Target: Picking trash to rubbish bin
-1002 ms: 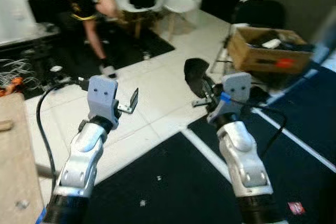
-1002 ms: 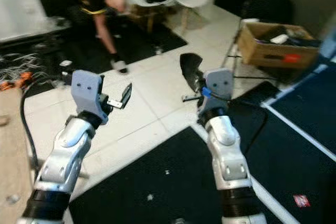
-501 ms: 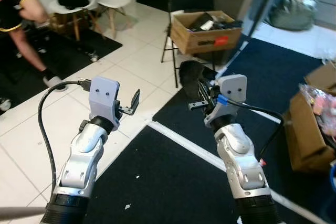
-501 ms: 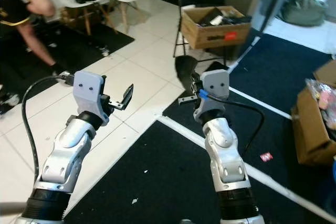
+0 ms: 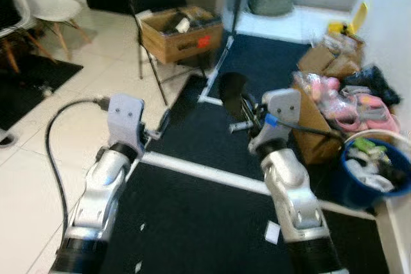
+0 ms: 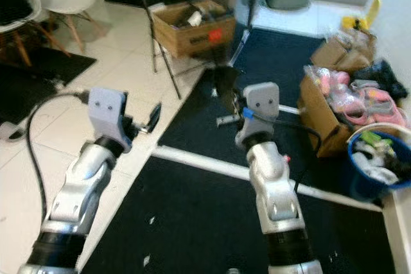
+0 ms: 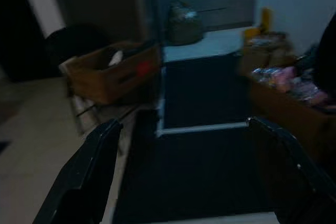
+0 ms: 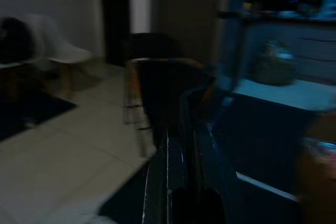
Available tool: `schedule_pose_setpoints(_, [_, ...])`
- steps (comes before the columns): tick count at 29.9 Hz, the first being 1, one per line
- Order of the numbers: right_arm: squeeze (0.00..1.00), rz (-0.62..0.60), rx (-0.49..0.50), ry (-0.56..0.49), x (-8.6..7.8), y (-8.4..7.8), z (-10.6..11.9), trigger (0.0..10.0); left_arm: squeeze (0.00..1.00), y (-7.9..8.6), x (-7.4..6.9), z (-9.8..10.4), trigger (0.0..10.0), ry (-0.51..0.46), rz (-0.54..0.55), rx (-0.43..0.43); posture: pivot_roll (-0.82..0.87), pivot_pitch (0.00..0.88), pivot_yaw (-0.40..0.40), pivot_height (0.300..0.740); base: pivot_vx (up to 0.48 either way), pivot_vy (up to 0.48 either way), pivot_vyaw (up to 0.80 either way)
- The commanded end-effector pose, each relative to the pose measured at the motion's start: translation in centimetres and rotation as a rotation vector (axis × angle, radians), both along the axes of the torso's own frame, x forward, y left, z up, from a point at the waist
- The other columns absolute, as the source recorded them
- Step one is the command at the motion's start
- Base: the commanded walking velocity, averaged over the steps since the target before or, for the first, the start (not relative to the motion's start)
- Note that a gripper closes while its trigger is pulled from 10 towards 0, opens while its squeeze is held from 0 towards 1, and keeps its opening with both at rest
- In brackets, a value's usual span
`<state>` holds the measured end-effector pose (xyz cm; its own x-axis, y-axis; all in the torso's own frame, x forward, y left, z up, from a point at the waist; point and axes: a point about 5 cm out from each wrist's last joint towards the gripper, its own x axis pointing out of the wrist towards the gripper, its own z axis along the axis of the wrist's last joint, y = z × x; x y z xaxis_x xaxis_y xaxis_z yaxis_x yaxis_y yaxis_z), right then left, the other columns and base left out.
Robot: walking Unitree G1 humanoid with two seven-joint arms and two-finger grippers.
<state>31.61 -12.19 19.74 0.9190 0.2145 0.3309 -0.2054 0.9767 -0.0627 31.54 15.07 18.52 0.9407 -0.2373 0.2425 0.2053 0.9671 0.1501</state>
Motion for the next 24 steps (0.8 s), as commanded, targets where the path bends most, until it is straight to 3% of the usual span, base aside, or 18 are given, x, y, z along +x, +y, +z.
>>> schedule_pose_setpoints(1, [0.0,0.002,0.006,-0.004,0.0,0.2,0.0,10.0,0.0,0.3,0.0,-0.1,10.0,0.004,0.005,0.006,-0.04,0.075,0.019,0.74,0.0,0.0,-0.8])
schedule_pose_setpoints(15, [0.0,0.026,-0.002,0.013,0.0,0.6,-0.4,10.0,0.0,0.5,-0.1,-0.5,10.0,0.019,0.025,-0.007,-0.05,0.075,0.022,0.74,0.0,0.0,-0.8])
schedule_pose_setpoints(21, [0.0,0.156,-0.038,0.111,-0.4,2.0,-2.3,10.0,0.0,2.3,0.3,-0.6,10.0,0.05,0.139,-0.118,-0.05,0.087,0.021,0.74,0.0,0.0,-0.24])
schedule_pose_setpoints(24, [0.0,0.213,-0.046,0.147,-0.8,2.9,-3.2,10.0,0.0,3.6,0.6,-0.3,10.0,0.047,0.183,-0.078,-0.04,0.091,0.014,0.74,0.0,0.0,0.0])
